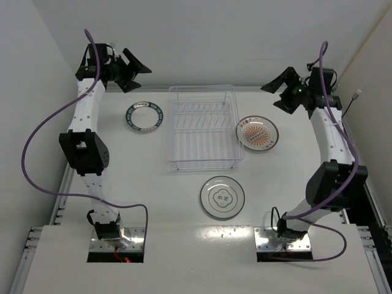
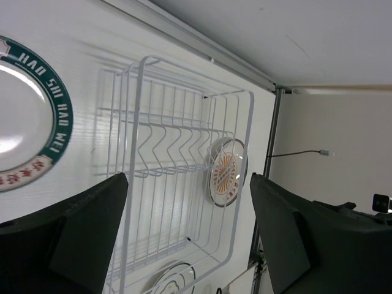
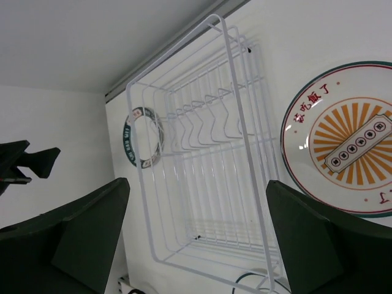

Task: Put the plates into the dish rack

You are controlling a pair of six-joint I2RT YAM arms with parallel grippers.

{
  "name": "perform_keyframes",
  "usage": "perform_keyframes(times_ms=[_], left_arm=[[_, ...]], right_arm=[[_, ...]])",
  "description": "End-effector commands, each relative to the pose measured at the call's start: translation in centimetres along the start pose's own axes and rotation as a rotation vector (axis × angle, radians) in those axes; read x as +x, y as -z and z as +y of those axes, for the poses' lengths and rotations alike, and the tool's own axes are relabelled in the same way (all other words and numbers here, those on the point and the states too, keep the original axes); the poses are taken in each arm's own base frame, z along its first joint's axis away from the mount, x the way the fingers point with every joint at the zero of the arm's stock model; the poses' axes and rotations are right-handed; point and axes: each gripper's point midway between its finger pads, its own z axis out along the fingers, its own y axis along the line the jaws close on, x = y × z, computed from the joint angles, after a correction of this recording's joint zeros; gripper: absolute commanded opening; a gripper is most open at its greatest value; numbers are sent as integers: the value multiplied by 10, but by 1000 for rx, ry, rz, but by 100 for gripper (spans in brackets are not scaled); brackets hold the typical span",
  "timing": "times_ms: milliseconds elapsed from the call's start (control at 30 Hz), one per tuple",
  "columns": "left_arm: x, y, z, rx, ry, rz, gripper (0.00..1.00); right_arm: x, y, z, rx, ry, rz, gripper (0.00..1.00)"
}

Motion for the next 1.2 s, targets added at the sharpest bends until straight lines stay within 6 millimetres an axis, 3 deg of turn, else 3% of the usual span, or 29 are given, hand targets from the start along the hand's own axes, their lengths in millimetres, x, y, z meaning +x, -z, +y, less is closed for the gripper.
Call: perform_keyframes(times_ms=[0,67,167,267,400,500,667,733,933,1133,1167], left_arm=[[4,15,-23,46,-18,4,79],[8,10,-13,23,-4,15,79],[19,4,0,-2,24,54,79],[30,-1,14,-4,82,98,80],[43,-3,16,26,116,145,80],[39,-2,19,23,121,138,80],[41,-6,33,29,177,162,80],[45,-7,40,29,210,183,80],[45,-5,39,35,205,178,81],[36,-1,47,31,238,161,81],[38,-2,50,26,244,166,81]], right_arm=[[0,6,-23,57,-16,-33,92],[14,2,-42,92,-48,20,93],[48,3,-105,236,-169,102,94],[76,14,-150,336,-284,111,93],[71,34,-199,455,-373,4,88],[82,26,-213,459,-410,49,85],[130,-5,-238,501,-467,280,79],[130,-11,-238,494,-461,278,77],[138,-33,-244,507,-458,304,71],[134,-59,-234,476,-415,328,58],[143,-63,-237,487,-426,350,56]])
